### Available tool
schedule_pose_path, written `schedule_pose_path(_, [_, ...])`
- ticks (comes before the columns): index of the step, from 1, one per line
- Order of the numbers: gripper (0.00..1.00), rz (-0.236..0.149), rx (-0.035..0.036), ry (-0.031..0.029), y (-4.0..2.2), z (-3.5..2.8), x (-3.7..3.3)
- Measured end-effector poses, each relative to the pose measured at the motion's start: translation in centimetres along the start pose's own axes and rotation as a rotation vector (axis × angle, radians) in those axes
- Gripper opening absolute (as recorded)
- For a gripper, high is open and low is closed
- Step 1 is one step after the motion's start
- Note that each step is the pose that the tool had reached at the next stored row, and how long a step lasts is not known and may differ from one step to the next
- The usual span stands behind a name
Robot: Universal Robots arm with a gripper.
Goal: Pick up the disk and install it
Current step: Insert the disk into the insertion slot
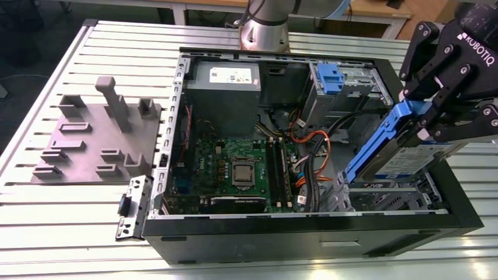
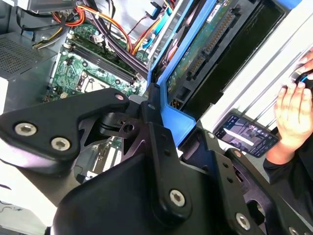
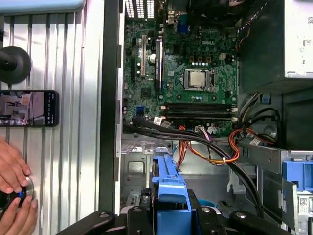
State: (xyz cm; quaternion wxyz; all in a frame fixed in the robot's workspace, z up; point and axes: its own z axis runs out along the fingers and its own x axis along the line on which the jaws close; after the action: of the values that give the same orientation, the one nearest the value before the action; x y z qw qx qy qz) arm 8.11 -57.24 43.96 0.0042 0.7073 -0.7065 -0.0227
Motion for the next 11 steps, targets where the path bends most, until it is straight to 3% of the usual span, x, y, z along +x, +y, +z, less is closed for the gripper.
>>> schedule_pose_path(11, [0.37, 0.0, 0.0, -0.0002, -0.01, 0.35, 0.08])
